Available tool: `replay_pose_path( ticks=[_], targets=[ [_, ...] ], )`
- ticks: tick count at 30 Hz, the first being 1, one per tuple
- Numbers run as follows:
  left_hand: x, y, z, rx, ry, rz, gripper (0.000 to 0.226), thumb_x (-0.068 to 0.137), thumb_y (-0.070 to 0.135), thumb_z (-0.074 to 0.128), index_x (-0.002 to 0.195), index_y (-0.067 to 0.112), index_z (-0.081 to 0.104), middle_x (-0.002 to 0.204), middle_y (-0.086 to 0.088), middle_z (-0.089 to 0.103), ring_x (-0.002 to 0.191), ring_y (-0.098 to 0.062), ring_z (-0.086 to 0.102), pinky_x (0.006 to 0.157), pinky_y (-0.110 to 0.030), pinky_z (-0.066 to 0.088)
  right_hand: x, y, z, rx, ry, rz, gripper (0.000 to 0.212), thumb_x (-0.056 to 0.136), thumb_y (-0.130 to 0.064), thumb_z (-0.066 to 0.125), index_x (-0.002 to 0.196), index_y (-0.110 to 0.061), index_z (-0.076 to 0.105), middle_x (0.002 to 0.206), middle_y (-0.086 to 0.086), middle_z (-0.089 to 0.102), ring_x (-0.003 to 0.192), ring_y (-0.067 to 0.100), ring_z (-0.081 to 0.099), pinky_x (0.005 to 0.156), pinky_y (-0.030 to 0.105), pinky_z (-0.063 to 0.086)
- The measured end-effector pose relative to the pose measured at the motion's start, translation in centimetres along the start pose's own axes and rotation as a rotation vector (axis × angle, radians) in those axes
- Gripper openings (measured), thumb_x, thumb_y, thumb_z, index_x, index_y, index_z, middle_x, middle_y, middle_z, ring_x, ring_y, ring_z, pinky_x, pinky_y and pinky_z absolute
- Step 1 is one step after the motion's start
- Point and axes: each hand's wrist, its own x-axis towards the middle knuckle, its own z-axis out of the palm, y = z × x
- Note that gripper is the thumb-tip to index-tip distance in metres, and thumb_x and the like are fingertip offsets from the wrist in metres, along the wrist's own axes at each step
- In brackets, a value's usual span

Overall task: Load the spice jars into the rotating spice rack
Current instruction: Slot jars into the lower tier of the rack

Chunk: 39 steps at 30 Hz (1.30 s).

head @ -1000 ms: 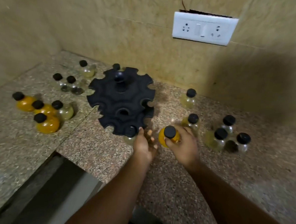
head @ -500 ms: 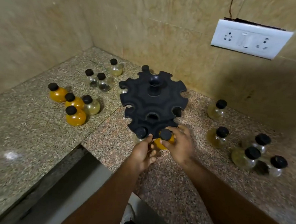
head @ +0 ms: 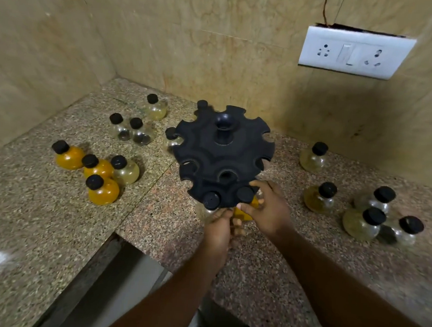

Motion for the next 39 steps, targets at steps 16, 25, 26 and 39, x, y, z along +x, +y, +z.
replay_pose_path(
  ticks=[16,25,26,39],
  targets=[
    [5.6,-6.4,10.5,1.714,-0.419,0.667,0.102,0.085,0.046,0.071,0.160,0.020,0.008,0.167,-0.010,0.008,0.154,-0.030,0.007,0.122,-0.044,0.021,-3.0,8.8,-7.5,0.051,0.401,0.365,0.076,0.087,-0.028,0.074,0.151,-0.011,0.036,0.146,0.015,0.045,0.130,0.035,0.047,0.097,0.039,0.041],
    [8.5,-5.4,14.8,2.051,-0.404,0.407,0.145,0.059,0.055,0.089,0.158,0.020,-0.011,0.165,-0.015,-0.017,0.151,-0.041,-0.014,0.120,-0.057,0.021,1.9,12.2,-8.9,0.127,0.316,0.318,0.050,0.090,-0.027,0.071,0.136,-0.015,0.054,0.132,0.010,0.055,0.118,0.029,0.053,0.087,0.024,0.032],
    [8.4,-5.3,14.9,2.044,-0.403,0.393,0.145,0.060,0.055,0.089,0.158,0.021,-0.012,0.165,-0.014,-0.019,0.151,-0.041,-0.015,0.120,-0.057,0.022,2.0,12.3,-8.9,0.120,0.312,0.305,0.048,0.090,-0.026,0.071,0.134,-0.015,0.056,0.131,0.010,0.055,0.118,0.028,0.052,0.085,0.022,0.030],
    [3.7,-4.0,13.2,-0.127,0.182,0.143,0.033,0.094,0.041,0.065,0.117,0.018,0.068,0.118,-0.004,0.072,0.106,-0.025,0.068,0.092,-0.043,0.053,1.6,9.3,-8.5,0.086,0.128,0.084,0.053,0.079,-0.043,0.079,0.128,-0.029,0.064,0.122,-0.005,0.063,0.108,0.015,0.057,0.089,0.031,0.043]
  ],
)
